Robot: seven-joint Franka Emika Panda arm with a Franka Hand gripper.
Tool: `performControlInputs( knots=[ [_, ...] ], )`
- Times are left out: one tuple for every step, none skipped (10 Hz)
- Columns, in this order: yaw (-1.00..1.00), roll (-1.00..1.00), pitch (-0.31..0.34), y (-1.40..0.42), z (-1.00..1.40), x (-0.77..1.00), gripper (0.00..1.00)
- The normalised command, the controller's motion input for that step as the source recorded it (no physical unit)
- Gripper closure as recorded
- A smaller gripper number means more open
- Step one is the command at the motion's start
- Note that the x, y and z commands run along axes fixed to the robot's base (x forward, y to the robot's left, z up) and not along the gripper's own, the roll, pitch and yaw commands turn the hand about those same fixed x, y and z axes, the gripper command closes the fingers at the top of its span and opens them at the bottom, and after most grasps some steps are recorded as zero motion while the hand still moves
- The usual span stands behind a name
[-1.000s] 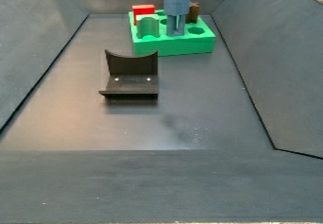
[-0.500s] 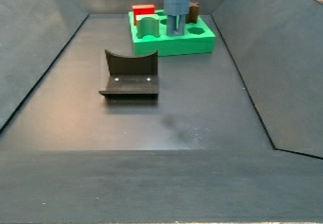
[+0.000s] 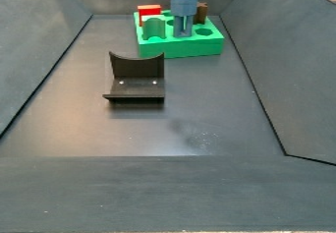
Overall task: Pick up the square-circle object. Move up. Rotate the square-circle object. Place the square-circle object on the fixture. Regrasp the square-circle object. Move to above the board. Insert the square-circle object.
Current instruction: Insert the square-circle object.
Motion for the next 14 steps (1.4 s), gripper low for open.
performControlInputs(
  knots=[
    [0.63,0.09,0.001,-0.52,-0.66,-0.07,1.0],
    [0.59,0.08,0.001,-0.56,-0.66,-0.09,1.0],
    [0.3,0.05,-0.019,-0.6,-0.92,-0.28,1.0],
    [0.0,0.0,-0.114,-0.39,-0.97,-0.23,1.0],
    [-0.09,-0.06,-0.089,-0.22,-0.93,-0.27,1.0],
    [0.0,-0.05,-0.121,-0.04,-0.93,-0.14,1.0],
    [0.0,-0.05,-0.126,-0.06,-0.93,-0.12,1.0],
    [-0.04,-0.08,-0.07,-0.06,-0.94,0.0,1.0],
    [-0.01,-0.12,-0.076,-0.09,-0.87,0.03,1.0],
    [-0.1,-0.1,-0.107,-0.14,-0.86,0.05,1.0],
    [-0.21,0.0,-0.037,-0.03,-0.68,0.2,1.0],
    [-0.13,0.03,-0.004,0.0,-0.56,0.16,1.0],
    [-0.14,0.03,0.0,0.04,-0.41,0.12,1.0],
    [-0.13,0.01,0.0,0.1,-0.3,0.09,1.0]
  ],
)
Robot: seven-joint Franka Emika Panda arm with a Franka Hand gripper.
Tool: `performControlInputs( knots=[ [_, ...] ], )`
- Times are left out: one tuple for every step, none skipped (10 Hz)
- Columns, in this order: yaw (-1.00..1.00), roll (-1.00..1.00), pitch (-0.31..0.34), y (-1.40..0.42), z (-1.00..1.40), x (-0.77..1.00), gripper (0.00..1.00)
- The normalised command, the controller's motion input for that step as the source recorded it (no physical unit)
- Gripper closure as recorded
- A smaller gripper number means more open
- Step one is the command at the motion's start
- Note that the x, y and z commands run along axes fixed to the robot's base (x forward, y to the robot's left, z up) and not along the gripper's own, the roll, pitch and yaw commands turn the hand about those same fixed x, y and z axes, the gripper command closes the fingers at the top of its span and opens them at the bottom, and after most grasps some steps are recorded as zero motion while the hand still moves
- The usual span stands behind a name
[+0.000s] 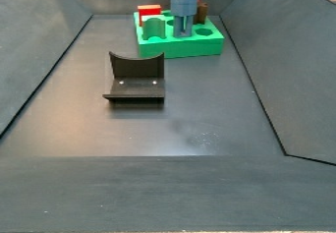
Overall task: Pick up the square-circle object. Move up. Rotate the square-circle object. Place the square-circle object on the fixture. Regrasp the square-circle object. Move to above the board. Insert the square-circle object.
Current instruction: Insert the square-circle object.
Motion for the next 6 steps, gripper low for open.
performControlInputs(
  knots=[
    [-0.11,0.0,0.0,0.15,-0.29,0.0,1.0],
    [-0.07,-0.01,0.0,0.19,-0.27,0.0,1.0],
    [-0.12,0.0,0.0,0.21,-0.27,-0.06,1.0],
    [-0.14,0.0,-0.024,0.2,-0.35,-0.25,1.0],
    [-0.05,-0.14,-0.084,0.11,-0.49,-0.33,1.0],
    [0.0,-0.25,-0.084,0.0,-0.5,-0.31,1.0]
  ],
)
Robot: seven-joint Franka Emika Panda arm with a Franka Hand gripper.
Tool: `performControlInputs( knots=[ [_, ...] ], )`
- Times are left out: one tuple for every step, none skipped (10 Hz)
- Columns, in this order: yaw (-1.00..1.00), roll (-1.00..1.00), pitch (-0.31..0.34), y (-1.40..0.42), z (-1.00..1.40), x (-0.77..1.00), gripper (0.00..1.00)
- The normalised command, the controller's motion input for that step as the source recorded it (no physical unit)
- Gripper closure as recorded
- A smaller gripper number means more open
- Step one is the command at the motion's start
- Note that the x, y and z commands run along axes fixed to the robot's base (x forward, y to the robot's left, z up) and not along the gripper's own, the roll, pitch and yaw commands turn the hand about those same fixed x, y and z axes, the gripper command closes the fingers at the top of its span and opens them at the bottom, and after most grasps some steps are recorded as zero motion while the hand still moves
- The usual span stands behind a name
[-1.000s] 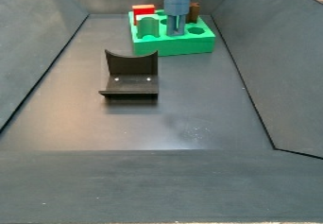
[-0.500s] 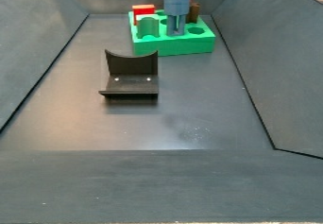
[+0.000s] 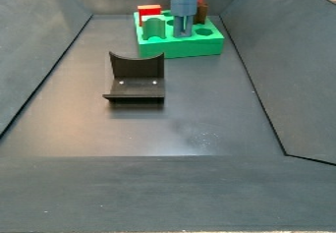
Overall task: Pick up the square-circle object. Move up. Rotate the square-circle object. Place the square-circle object on the fixture. Regrasp the square-circle object. Move to above the board. Insert the square-circle object.
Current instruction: Insert the square-circle object.
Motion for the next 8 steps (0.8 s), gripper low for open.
performControlInputs(
  knots=[
    [0.0,-0.3,-0.06,0.0,-0.45,-0.09,1.0],
    [0.0,-0.28,-0.037,-0.1,-0.4,0.0,1.0],
    [-0.04,-0.18,-0.013,-0.11,-0.41,0.16,1.0],
    [-0.05,-0.07,0.0,-0.15,-0.43,0.31,1.0],
    [-0.03,0.0,0.0,-0.15,-0.45,0.35,1.0],
    [0.0,0.07,0.0,-0.07,-0.5,0.38,1.0],
    [0.0,0.2,0.0,0.0,-0.5,0.28,1.0],
    [0.05,0.21,-0.029,0.0,-0.57,0.03,1.0]
  ],
)
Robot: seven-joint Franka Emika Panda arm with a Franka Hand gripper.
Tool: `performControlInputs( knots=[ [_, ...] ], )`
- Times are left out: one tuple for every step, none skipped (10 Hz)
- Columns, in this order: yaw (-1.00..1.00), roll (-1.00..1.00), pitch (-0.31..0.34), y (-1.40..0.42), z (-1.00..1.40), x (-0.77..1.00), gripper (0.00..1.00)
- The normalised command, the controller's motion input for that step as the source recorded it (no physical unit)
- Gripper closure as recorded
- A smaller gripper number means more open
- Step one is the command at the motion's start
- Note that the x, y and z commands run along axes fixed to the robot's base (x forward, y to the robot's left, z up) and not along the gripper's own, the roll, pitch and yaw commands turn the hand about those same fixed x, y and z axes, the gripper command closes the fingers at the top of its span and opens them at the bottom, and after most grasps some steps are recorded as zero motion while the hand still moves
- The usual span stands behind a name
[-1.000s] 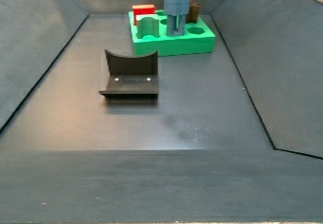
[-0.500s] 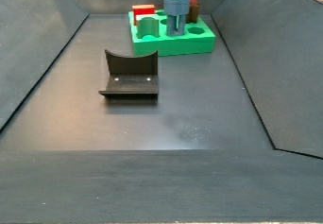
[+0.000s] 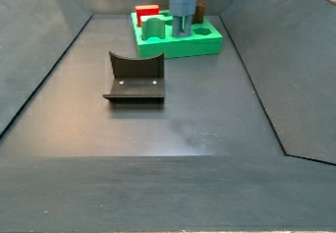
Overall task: Pick up the square-circle object. Move up. Rotate the square-circle object. Place the square-circle object on the fixture. Regrasp the square-circle object. Move to above the board. Insert the square-circle object.
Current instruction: Insert the square-circle object.
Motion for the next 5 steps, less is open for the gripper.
performControlInputs(
  knots=[
    [0.09,0.19,-0.177,-0.04,-0.76,-0.12,1.0],
    [0.06,0.21,-0.154,-0.13,-0.8,-0.13,1.0],
    [0.05,0.1,-0.164,-0.18,-0.6,-0.09,1.0],
    [0.05,-0.12,-0.146,-0.02,-0.25,-0.07,1.0],
    [0.0,0.0,0.0,0.0,0.0,0.0,1.0]
  ],
)
